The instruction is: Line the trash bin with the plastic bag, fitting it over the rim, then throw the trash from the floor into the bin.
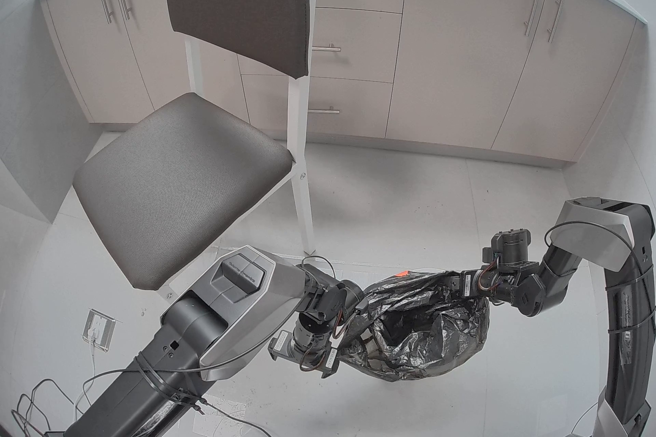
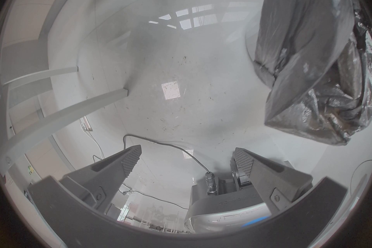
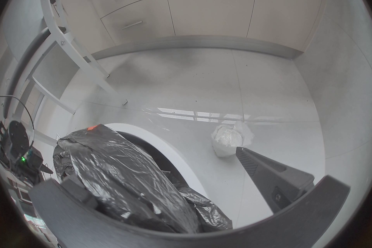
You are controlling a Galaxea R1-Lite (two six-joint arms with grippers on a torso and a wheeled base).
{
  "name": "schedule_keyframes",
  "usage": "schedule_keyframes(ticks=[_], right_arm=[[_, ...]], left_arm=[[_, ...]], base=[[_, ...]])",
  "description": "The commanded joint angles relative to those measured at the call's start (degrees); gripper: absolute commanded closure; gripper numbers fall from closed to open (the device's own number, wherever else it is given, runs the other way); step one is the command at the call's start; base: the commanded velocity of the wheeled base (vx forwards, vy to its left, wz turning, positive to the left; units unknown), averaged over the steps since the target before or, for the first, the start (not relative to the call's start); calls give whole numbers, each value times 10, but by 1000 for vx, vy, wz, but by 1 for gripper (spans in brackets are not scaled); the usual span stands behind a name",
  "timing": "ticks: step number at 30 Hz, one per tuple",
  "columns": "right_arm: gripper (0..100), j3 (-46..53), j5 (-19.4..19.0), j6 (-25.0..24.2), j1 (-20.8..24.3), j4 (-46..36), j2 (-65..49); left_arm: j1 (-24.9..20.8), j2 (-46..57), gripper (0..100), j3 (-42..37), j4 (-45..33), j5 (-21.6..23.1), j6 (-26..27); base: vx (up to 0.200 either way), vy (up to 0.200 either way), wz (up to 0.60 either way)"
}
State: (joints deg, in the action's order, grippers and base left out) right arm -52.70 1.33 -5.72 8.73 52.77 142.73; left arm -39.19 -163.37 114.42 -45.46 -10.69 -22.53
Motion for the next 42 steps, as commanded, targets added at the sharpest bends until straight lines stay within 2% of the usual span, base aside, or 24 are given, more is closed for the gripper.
schedule_keyframes(ticks=[1,3,6,8,12,14,16,19,25,33,42], right_arm=[[0,1,0,1,2,0,-13],[0,3,1,1,4,0,-16],[0,13,0,2,9,-1,-32],[0,16,0,2,12,-1,-37],[0,14,1,4,22,-6,-46],[0,3,2,4,23,-10,-41],[0,-13,6,5,22,-11,-29],[0,-40,10,6,10,-21,-5],[0,-95,26,7,-14,-67,18],[0,-139,29,6,-20,-94,39],[0,-200,28,10,-35,-164,62]], left_arm=[[0,-13,0,2,2,6,-13],[0,-12,0,2,4,9,-30],[2,8,0,2,22,27,-88],[3,16,0,2,34,37,-102],[5,66,0,2,152,57,-121],[5,96,0,2,245,82,-119],[3,118,0,-63,328,116,-112],[4,128,0,-121,411,123,-88],[5,125,0,-127,419,121,-75],[4,124,0,-126,420,121,-74],[4,123,0,-126,420,121,-74]], base=[[0,0,0],[0,0,0],[0,0,0],[0,0,0],[0,0,0],[0,0,0],[0,0,0],[0,0,0],[0,0,0],[0,0,0],[0,0,0]])
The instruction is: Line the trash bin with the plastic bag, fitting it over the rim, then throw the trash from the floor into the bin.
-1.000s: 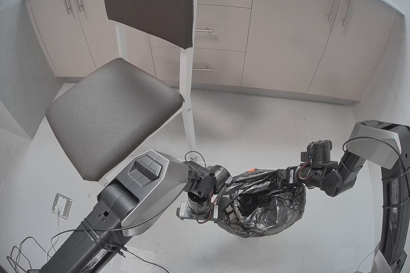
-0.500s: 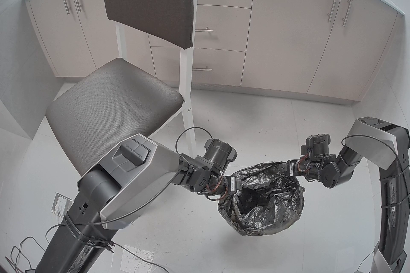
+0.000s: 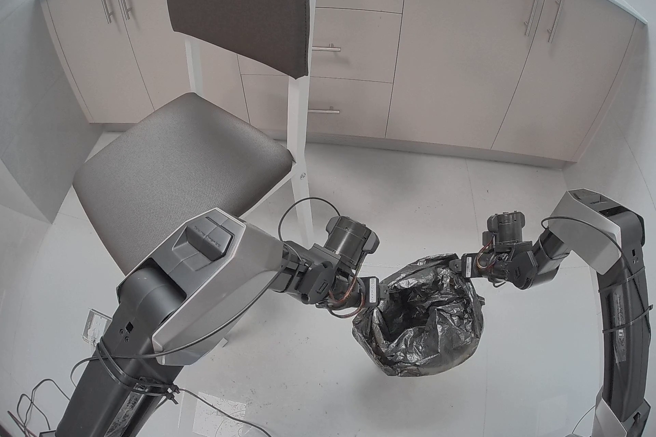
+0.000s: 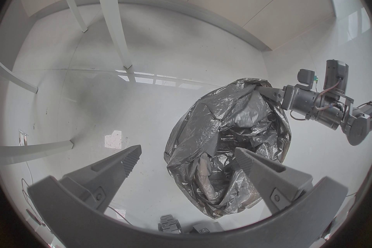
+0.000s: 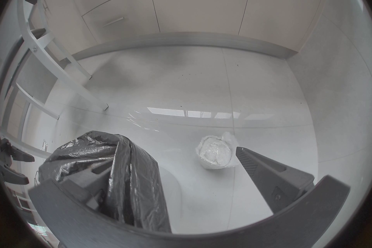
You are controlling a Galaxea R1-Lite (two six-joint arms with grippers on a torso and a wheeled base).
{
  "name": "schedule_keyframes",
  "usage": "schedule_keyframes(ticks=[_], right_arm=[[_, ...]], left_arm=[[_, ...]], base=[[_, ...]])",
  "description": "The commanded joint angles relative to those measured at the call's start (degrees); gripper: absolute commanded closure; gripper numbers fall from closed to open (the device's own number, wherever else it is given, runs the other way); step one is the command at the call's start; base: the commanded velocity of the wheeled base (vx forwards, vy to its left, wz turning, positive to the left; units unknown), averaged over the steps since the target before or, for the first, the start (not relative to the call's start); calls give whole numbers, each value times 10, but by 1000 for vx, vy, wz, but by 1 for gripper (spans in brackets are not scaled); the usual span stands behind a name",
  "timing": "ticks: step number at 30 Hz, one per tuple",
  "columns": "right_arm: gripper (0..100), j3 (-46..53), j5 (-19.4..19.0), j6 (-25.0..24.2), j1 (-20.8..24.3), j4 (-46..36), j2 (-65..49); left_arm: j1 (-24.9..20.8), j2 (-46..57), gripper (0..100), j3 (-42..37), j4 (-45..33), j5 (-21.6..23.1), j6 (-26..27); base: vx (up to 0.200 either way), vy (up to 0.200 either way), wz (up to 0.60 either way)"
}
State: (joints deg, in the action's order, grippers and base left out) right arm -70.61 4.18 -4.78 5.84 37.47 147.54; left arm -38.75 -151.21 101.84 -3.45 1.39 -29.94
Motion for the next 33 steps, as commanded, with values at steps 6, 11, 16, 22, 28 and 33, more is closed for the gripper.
schedule_keyframes(ticks=[6,11,16,22,28,33], right_arm=[[0,-33,-1,0,-20,-31,15],[0,-28,-1,2,-34,-41,11],[0,-23,-1,9,-49,-48,4],[0,36,-10,24,-59,-49,-51],[0,167,-92,72,-51,-48,-169],[0,202,-98,72,-36,-45,-175]], left_arm=[[0,1,0,0,0,-1,1],[0,1,0,0,1,-1,1],[0,0,0,0,1,-1,1],[0,-5,0,2,3,-24,3],[0,-5,0,3,3,-25,3],[0,-5,0,3,3,-26,3]], base=[[0,0,0],[0,0,0],[0,0,0],[0,0,0],[0,0,0],[0,0,0]])
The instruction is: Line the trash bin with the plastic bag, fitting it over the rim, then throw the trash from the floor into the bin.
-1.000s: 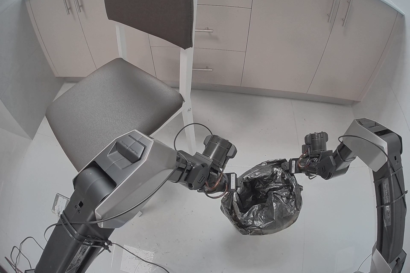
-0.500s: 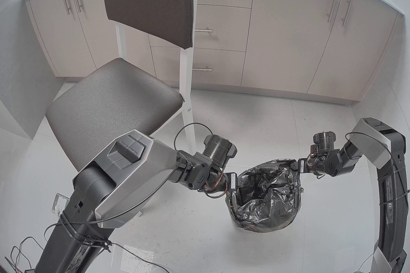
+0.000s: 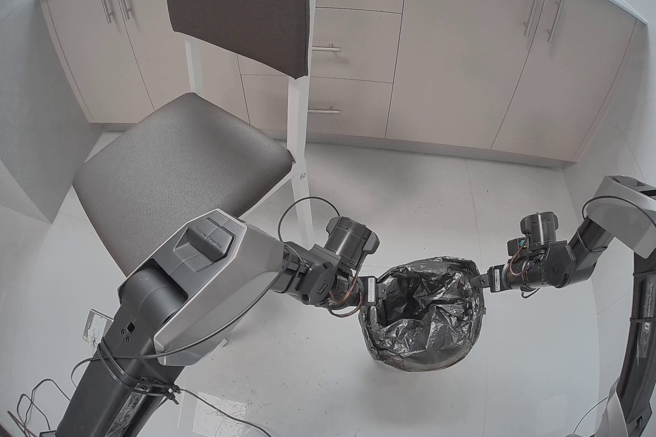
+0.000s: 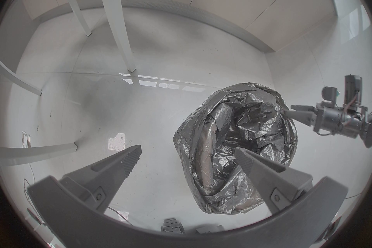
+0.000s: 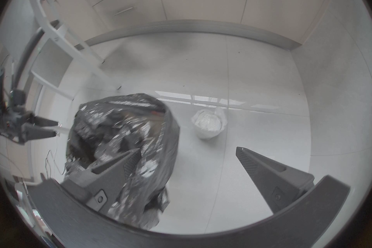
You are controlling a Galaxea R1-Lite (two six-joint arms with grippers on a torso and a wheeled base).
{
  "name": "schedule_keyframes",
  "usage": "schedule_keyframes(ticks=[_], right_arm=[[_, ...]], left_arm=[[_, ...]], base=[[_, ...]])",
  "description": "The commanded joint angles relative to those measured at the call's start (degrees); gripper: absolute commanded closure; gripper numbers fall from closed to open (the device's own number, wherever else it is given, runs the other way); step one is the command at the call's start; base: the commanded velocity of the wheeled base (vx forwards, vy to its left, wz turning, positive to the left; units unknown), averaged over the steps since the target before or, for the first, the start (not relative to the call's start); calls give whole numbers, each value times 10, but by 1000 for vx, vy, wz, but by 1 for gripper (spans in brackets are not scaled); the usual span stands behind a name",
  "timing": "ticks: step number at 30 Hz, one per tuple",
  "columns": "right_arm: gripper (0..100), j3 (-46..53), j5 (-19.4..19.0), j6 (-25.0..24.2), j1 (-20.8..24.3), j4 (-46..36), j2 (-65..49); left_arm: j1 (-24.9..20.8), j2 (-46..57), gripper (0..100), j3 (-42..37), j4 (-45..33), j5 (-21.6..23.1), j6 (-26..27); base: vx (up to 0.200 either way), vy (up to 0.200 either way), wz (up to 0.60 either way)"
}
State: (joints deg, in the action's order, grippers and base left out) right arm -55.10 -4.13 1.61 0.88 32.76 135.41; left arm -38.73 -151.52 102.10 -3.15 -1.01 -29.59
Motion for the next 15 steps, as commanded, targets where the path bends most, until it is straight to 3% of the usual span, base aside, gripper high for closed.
schedule_keyframes(ticks=[1,15], right_arm=[[0,49,-15,8,14,6,-45],[0,54,-9,6,11,7,13]], left_arm=[[0,-3,0,0,0,-2,0],[0,-3,0,0,0,-2,0]], base=[[0,0,0],[0,0,0]])
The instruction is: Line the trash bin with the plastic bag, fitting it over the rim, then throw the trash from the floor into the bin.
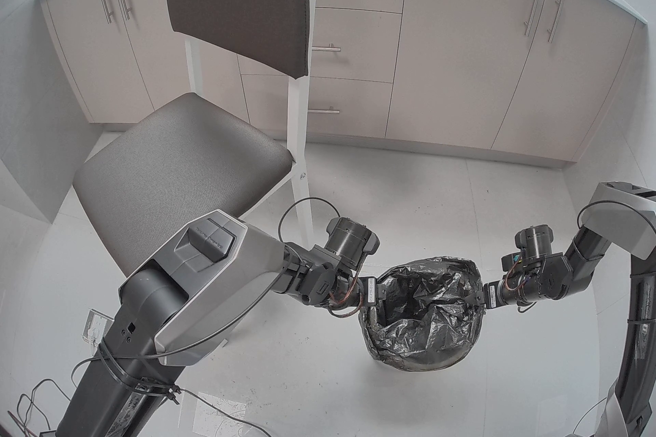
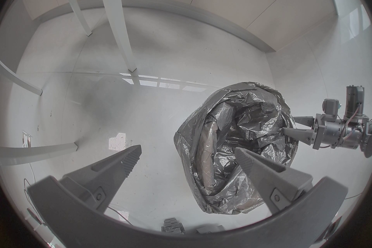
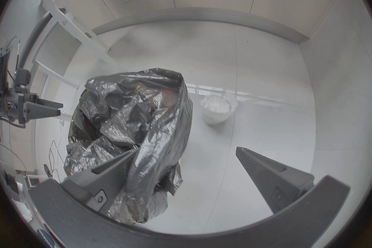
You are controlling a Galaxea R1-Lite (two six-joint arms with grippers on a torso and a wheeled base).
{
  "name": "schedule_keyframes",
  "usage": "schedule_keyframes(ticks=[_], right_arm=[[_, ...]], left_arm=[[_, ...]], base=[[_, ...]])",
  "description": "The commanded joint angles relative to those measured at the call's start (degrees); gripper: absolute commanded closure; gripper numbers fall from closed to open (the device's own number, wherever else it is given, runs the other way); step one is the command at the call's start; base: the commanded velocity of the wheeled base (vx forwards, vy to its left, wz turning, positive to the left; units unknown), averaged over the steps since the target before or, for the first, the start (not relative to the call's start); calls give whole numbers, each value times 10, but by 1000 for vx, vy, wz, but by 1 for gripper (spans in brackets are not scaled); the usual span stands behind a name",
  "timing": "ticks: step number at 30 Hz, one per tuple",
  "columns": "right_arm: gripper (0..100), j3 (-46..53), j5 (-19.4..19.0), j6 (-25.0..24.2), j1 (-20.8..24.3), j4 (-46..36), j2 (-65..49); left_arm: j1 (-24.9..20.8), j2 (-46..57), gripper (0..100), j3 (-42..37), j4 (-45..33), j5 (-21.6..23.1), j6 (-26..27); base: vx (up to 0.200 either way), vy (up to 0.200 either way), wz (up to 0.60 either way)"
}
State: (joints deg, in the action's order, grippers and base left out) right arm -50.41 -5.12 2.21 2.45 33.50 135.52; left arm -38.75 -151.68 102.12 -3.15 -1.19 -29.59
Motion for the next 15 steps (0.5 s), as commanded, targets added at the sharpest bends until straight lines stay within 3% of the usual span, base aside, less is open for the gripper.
schedule_keyframes(ticks=[1,7,15], right_arm=[[0,13,3,-1,-7,0,11],[0,43,37,0,-39,1,1],[0,73,39,2,-66,28,-3]], left_arm=[[0,-1,0,0,0,0,0],[1,-1,0,0,0,0,0],[0,-1,0,0,0,-1,0]], base=[[0,0,0],[0,0,0],[0,0,0]])
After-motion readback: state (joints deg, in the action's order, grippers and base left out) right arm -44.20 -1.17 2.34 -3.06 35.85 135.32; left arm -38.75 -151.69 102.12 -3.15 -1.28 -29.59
